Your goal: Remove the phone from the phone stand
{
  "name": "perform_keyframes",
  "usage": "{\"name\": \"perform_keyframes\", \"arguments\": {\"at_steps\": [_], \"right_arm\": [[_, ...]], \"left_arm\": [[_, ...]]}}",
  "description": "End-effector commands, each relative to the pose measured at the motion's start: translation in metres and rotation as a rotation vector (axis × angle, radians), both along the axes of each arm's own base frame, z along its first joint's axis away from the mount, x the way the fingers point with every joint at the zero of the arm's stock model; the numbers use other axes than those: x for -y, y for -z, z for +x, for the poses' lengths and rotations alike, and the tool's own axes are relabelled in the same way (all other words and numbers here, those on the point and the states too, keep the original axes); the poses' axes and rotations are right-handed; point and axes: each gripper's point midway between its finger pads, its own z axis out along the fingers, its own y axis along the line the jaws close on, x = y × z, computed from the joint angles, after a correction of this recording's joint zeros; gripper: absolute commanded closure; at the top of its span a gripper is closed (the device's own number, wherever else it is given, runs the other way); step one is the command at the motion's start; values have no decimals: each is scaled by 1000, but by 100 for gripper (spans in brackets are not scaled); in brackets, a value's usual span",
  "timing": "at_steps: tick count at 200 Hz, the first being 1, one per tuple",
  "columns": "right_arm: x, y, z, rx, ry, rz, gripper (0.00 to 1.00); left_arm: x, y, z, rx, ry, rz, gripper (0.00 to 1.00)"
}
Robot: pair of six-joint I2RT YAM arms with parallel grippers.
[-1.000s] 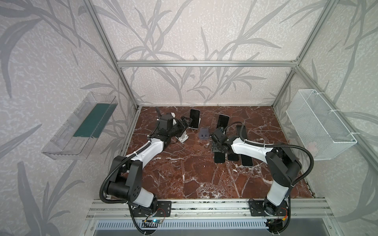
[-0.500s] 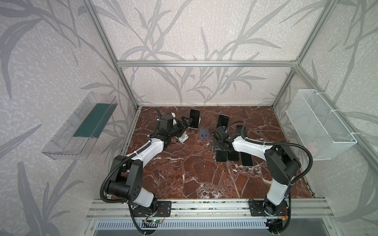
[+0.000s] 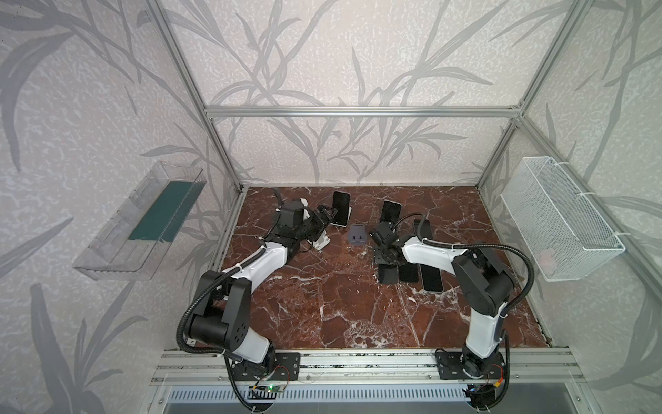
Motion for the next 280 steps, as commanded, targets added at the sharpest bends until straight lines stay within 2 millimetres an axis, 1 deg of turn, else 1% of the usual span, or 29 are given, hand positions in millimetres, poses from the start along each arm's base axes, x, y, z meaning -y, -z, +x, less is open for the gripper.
{"name": "perform_keyframes", "arguments": {"at_steps": [1, 61, 109, 133, 195, 220, 256, 280], "right_arm": [[1, 12, 1, -28, 4, -19, 29], [3, 19, 4, -35, 15, -50, 29], [13, 27, -1, -54, 32, -96, 26], [14, 32, -2, -63, 33, -110, 25], [10, 37, -7, -78, 28, -117, 22], [8, 38, -7, -82, 22, -124, 20], [6, 38, -7, -87, 20, -124, 19], [6, 39, -8, -92, 22, -129, 19]], "left_arm": [[4, -9, 4, 26, 17, -8, 13], [3, -14, 3, 34, 14, -14, 13], [4, -15, 3, 31, 14, -31, 13], [4, -15, 3, 34, 12, -29, 13], [4, -18, 2, 39, 14, -31, 13], [4, -23, 1, 53, 14, -27, 13], [3, -20, 1, 45, 13, -20, 13], [3, -22, 2, 51, 12, -21, 13]]}}
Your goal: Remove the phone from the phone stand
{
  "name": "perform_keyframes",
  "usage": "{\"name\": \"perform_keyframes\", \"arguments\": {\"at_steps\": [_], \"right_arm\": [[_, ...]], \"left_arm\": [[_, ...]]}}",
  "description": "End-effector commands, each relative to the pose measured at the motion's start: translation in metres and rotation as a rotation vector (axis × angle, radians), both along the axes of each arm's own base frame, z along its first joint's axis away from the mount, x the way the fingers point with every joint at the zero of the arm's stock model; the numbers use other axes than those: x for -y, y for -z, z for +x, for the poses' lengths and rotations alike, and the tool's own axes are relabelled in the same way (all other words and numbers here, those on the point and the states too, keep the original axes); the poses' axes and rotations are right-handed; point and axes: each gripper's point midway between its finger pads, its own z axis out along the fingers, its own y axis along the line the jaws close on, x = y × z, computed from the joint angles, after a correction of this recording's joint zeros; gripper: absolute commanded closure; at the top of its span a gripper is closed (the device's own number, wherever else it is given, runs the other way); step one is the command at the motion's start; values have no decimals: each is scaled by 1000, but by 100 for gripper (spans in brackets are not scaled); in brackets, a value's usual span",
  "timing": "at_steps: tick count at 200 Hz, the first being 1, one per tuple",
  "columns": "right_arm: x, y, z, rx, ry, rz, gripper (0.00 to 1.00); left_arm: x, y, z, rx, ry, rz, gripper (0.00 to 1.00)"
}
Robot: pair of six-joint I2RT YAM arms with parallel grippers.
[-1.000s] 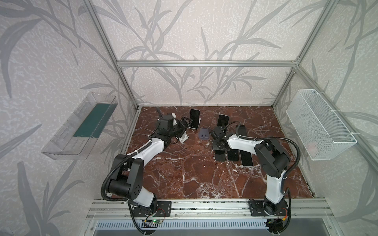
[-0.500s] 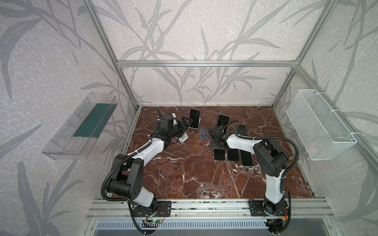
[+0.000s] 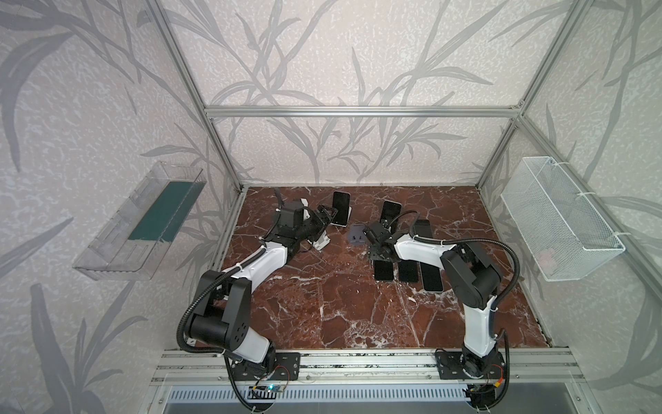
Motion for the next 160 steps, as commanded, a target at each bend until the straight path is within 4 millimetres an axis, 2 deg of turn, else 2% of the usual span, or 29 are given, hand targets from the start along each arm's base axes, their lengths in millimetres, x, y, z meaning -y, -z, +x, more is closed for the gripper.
{"name": "perform_keyframes", "arguments": {"at_steps": [1, 67, 94, 137, 160], "right_arm": [[17, 34, -27, -130, -8, -98, 19], [18, 24, -27, -130, -19, -113, 17], [12, 22, -30, -134, -52, -79, 15], [12, -6, -24, -83, -52, -65, 13], [1, -25, -21, -58, -124, -34, 12]], "left_arm": [[2, -22, 3, 54, 5, -13, 13], [1, -21, 3, 53, 6, -11, 13], [2, -22, 2, 55, 9, -15, 13], [2, -21, 3, 52, 11, -17, 13], [2, -22, 3, 54, 10, -17, 13]]}}
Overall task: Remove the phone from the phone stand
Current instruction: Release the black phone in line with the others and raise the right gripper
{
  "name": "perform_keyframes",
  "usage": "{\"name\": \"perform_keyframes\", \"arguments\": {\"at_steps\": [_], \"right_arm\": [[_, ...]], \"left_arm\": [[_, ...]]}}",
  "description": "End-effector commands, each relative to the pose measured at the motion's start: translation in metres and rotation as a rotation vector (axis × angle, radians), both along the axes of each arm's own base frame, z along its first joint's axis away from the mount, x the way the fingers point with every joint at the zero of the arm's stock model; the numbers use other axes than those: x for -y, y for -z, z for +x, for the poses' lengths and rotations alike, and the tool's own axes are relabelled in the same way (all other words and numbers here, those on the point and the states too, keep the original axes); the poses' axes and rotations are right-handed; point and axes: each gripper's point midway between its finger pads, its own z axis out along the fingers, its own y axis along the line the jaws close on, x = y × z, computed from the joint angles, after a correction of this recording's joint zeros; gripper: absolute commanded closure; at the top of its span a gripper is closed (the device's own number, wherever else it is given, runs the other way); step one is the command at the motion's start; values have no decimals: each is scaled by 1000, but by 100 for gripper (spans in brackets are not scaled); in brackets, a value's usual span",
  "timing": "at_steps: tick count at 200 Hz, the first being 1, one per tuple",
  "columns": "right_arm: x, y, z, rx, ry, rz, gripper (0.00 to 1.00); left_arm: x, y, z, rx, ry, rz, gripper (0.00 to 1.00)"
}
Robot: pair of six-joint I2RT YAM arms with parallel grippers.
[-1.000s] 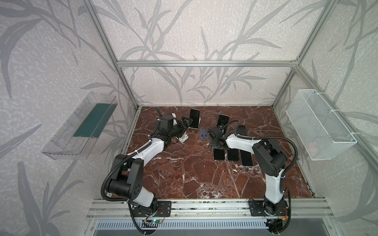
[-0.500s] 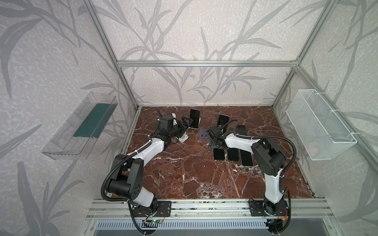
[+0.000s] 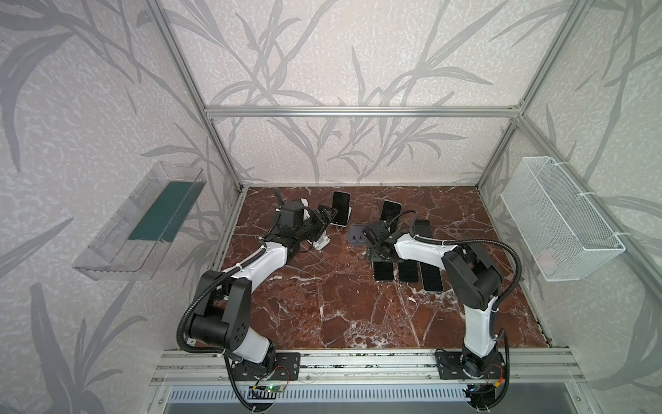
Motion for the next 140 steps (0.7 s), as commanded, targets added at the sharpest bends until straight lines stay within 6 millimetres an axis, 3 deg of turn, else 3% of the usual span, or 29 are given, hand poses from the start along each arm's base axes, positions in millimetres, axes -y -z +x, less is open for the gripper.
{"name": "perform_keyframes", "arguments": {"at_steps": [1, 79, 90, 140], "right_arm": [[-2, -21, -10, -13, -70, 5, 12], [5, -105, -7, 153, -83, 54, 11], [10, -129, -7, 207, -71, 73, 11], [34, -191, 5, 402, 85, 84, 3]], "left_arm": [[2, -22, 3, 54, 9, -17, 13], [0, -29, 1, 71, 3, -11, 13], [-1, -31, 0, 75, 1, -8, 13], [-7, -63, -7, 149, -7, 5, 13]]}}
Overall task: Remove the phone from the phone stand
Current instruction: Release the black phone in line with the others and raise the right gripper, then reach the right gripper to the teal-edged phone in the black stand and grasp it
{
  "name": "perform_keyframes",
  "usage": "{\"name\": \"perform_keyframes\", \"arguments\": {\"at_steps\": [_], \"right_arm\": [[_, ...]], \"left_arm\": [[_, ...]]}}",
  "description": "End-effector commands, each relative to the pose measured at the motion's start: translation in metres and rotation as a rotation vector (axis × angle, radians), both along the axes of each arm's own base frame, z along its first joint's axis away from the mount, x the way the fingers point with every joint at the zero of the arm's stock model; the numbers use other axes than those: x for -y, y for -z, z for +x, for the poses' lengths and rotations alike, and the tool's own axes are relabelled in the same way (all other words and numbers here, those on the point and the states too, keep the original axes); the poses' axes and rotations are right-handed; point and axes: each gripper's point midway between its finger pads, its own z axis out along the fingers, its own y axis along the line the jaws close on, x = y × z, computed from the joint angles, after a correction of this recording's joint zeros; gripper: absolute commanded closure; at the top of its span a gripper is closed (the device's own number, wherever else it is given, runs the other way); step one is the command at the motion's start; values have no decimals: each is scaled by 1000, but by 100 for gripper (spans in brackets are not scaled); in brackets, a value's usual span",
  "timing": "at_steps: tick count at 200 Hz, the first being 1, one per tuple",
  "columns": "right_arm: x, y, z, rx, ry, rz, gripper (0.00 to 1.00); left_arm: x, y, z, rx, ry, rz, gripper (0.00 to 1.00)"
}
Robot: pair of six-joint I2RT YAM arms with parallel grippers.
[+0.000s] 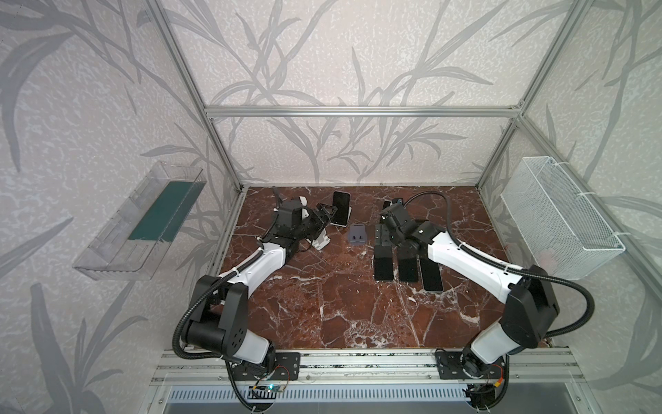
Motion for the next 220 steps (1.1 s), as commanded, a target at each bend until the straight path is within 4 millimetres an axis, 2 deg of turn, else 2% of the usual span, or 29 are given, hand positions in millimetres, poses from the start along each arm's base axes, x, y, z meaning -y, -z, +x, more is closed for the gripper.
{"name": "perform_keyframes", "arguments": {"at_steps": [1, 39, 76, 111, 169, 208, 220], "right_arm": [[19, -26, 8, 86, 104, -38, 3], [26, -38, 18, 106, 186, -68, 2], [26, -30, 13, 85, 192, -45, 4], [26, -38, 7, 146, 118, -40, 4], [46, -39, 1, 268, 147, -49, 6], [47, -37, 15, 258, 169, -105, 0], [45, -33, 24, 245, 166, -131, 1]], "left_arm": [[-5, -43, -3, 108, -6, 14, 13], [-11, -52, -7, 133, -25, 47, 13], [-12, -54, -8, 136, -30, 47, 13], [-13, -51, -7, 128, -33, 49, 13], [-15, -44, -5, 115, -41, 69, 13], [-13, -35, -3, 93, -38, 74, 13], [-14, -34, -2, 89, -39, 75, 13]]}}
